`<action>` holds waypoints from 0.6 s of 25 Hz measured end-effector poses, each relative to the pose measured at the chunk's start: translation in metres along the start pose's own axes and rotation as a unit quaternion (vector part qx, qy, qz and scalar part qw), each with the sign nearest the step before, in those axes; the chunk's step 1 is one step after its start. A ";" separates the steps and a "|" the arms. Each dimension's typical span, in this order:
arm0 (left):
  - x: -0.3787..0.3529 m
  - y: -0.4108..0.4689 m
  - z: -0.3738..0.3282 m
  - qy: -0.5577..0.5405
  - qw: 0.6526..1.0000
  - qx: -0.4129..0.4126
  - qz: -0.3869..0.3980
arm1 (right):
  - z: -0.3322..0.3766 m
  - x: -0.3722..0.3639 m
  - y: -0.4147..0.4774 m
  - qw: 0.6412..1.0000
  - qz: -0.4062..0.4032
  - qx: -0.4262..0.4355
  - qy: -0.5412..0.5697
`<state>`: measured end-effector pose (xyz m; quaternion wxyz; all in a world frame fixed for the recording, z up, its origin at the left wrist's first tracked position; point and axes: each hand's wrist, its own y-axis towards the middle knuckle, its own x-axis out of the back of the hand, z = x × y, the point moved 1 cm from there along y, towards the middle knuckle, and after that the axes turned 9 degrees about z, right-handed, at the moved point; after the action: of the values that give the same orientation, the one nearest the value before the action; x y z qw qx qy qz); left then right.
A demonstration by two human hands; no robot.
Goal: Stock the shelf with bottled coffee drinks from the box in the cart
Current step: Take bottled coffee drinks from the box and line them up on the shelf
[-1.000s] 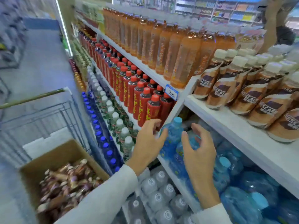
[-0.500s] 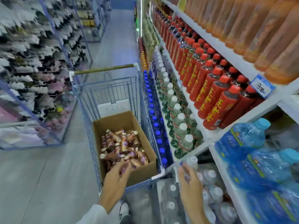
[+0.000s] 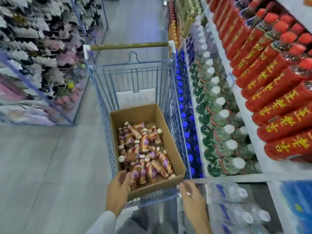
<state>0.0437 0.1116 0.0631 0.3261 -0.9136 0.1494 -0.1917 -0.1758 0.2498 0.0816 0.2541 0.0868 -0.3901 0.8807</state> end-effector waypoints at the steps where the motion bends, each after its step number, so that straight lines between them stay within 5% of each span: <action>1: -0.004 0.011 -0.004 -0.035 0.999 0.031 0.001 | 0.003 -0.001 0.001 1.000 0.000 -0.006 0.001; 6: -0.044 0.084 -0.014 -0.325 0.918 0.222 0.042 | 0.022 -0.009 0.016 0.999 0.037 -0.037 -0.013; 15: -0.101 0.223 0.017 -0.382 0.842 0.329 -0.192 | 0.027 -0.022 0.074 0.987 0.125 -0.099 -0.009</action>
<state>-0.0708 -0.0044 -0.1204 0.5953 -0.7640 -0.2369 0.0755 -0.1964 0.1797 0.0442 0.1459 0.0197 -0.4859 0.8615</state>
